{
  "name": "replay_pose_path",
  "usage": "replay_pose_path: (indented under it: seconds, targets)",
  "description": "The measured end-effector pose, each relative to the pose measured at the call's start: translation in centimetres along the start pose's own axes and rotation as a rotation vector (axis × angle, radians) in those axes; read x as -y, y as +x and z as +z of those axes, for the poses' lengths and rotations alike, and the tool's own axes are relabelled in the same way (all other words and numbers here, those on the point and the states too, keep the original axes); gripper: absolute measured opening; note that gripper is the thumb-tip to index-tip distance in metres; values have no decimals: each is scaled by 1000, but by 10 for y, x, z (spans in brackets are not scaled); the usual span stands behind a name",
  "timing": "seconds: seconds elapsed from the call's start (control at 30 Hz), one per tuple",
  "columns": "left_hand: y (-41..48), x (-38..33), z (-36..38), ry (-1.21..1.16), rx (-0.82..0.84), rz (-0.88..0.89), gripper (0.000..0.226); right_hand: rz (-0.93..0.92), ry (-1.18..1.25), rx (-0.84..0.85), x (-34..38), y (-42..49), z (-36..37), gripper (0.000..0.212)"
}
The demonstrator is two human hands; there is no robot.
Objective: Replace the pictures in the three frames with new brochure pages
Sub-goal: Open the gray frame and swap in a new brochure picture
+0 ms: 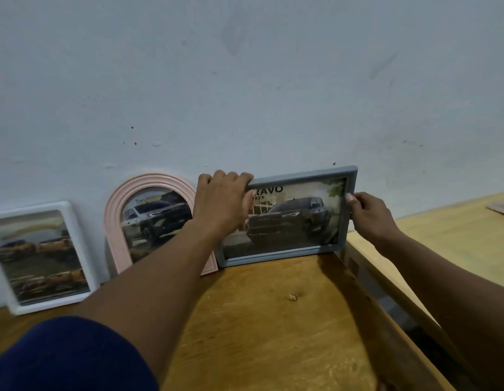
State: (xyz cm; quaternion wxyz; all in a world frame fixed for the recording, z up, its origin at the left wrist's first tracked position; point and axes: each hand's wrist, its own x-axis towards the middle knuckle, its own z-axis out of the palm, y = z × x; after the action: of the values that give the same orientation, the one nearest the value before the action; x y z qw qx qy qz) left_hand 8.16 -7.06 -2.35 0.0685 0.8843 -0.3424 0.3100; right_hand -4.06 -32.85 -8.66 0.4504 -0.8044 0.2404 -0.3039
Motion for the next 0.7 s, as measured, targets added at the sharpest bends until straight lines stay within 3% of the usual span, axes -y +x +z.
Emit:
replay_pose_path:
  seconds: [0.27, 0.4, 0.53, 0.7]
  targets:
    - [-10, -14, -44, -239, 72, -57, 27, -108, -39, -37, 27, -41, -53, 39]
    - [-16, -16, -73, -427, 202, -117, 27, -107, -51, -24, 56, -54, -83, 48]
    - [-40, -3, -94, -458, 446, -175, 29, -74, -63, 93, 80, -75, -93, 56]
    - [-96, 23, -96, -492, 653, -297, 49, -4, -89, 360, 115, -114, -71, 54]
